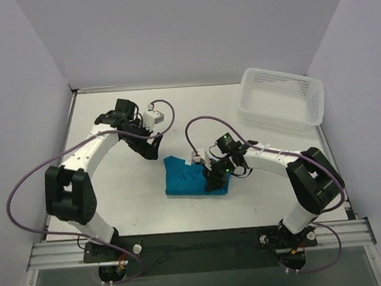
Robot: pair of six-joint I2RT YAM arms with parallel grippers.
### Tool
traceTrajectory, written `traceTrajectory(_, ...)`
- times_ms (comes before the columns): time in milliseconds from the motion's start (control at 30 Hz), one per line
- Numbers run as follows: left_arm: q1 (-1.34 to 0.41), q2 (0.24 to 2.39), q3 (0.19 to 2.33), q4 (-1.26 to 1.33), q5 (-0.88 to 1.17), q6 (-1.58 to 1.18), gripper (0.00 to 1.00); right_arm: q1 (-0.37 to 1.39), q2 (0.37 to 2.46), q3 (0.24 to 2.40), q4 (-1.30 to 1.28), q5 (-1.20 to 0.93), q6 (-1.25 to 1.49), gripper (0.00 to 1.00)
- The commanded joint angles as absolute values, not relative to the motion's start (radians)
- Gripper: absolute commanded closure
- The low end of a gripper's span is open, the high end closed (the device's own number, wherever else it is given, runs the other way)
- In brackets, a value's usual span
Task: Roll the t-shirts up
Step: Roll the T-shirt to the center of the board.
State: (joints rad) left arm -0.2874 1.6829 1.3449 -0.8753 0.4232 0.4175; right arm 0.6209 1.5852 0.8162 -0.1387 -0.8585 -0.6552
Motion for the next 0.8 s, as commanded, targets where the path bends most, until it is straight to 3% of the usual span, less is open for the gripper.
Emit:
traceTrajectory(0,-0.311,1.447,1.225,-0.587,0.232,0.343,0.03,0.565,1.695,0.934,-0.261,-1.018,-0.549,1.00)
traceTrajectory(133,-0.498,1.159,0.990,-0.349,0.190,0.548,0.03,0.485,1.781,0.991,-0.278,-1.094,-0.450,1.00)
traceTrajectory(233,-0.624,1.071,0.844,-0.272,0.120,0.667,0.03,0.442,1.824,1.012,-0.272,-1.135,-0.379,1.00)
traceTrajectory(367,-0.764,1.043,0.726,-0.307,0.121,0.873,0.03,0.416,1.881,1.048,-0.301,-1.204,-0.325,1.00)
traceTrajectory(567,-0.919,1.009,0.442,0.042,0.008,1.150,0.03,0.373,1.971,1.071,-0.318,-1.288,-0.250,1.00)
traceTrajectory(767,-0.959,1.103,0.385,0.225,-0.014,1.272,0.07,0.321,2.040,1.081,-0.325,-1.339,-0.170,1.00)
